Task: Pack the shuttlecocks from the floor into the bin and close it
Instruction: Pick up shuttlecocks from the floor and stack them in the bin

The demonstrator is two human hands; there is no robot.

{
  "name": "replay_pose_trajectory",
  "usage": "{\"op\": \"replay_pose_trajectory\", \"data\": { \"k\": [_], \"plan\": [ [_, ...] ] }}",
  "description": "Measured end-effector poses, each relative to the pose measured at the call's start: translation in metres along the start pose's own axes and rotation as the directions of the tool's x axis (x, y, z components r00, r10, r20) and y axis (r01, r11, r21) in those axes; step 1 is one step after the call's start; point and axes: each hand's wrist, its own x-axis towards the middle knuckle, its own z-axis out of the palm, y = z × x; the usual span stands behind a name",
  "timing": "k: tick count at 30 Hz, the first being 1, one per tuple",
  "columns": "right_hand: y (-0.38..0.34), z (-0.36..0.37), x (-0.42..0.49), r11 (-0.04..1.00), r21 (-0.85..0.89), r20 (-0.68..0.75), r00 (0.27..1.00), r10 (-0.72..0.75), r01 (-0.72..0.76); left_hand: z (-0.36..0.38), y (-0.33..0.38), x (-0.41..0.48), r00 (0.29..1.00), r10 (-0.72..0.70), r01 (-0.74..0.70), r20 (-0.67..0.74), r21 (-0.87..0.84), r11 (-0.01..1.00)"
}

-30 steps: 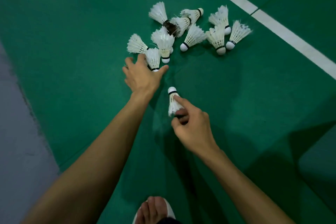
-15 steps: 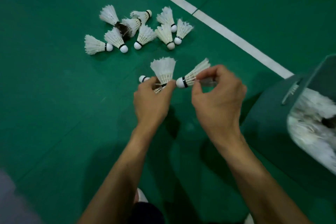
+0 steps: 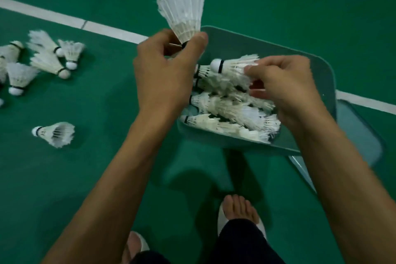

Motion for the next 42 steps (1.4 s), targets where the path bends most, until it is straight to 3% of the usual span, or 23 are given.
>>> {"op": "replay_pose_trajectory", "data": {
  "k": [3, 7, 10, 16, 20, 24, 29, 34, 38, 42],
  "plan": [
    [0.021, -0.003, 0.017, 0.978, -0.119, 0.065, 0.981, 0.183, -0.174, 0.032, 0.005, -0.011, 1.0, 0.021, -0.02, -0.005, 0.044, 0.999],
    [0.038, 0.02, 0.029, 0.938, -0.086, 0.206, 0.915, 0.347, -0.337, 0.05, -0.002, -0.022, 1.0, 0.003, 0.0, -0.022, 0.131, 0.991],
    [0.035, 0.039, 0.037, 0.902, -0.089, 0.236, 0.871, 0.432, -0.423, 0.045, -0.004, -0.023, 0.999, 0.043, -0.036, -0.022, 0.244, 0.969],
    [0.054, 0.051, 0.056, 0.889, 0.057, 0.331, 0.849, 0.412, -0.454, 0.037, 0.0, -0.023, 0.994, 0.081, -0.105, 0.071, 0.479, 0.871],
    [0.063, 0.068, 0.076, 0.847, 0.158, 0.237, 0.852, 0.466, -0.507, 0.052, -0.004, -0.031, 0.982, 0.017, -0.138, 0.187, 0.657, 0.741],
    [0.048, 0.057, 0.068, 0.803, 0.215, 0.238, 0.827, 0.509, -0.556, 0.058, -0.015, -0.034, 0.977, -0.084, -0.073, 0.198, 0.673, 0.736],
    [0.047, 0.048, 0.06, 0.84, 0.119, 0.243, 0.836, 0.492, -0.529, 0.062, -0.02, -0.028, 0.955, -0.226, 0.039, 0.194, 0.672, 0.74],
    [0.045, 0.051, 0.066, 0.761, 0.097, 0.379, 0.731, 0.567, -0.641, 0.059, -0.021, -0.017, 0.909, -0.338, 0.01, 0.243, 0.799, 0.601],
    [0.05, 0.055, 0.073, 0.772, 0.134, 0.363, 0.756, 0.545, -0.621, 0.06, -0.018, -0.017, 0.888, -0.369, -0.032, 0.276, 0.836, 0.548],
    [0.05, 0.055, 0.067, 0.718, 0.196, 0.343, 0.733, 0.588, -0.668, 0.064, -0.015, -0.02, 0.87, -0.415, -0.047, 0.266, 0.884, 0.466]
  ]
}}
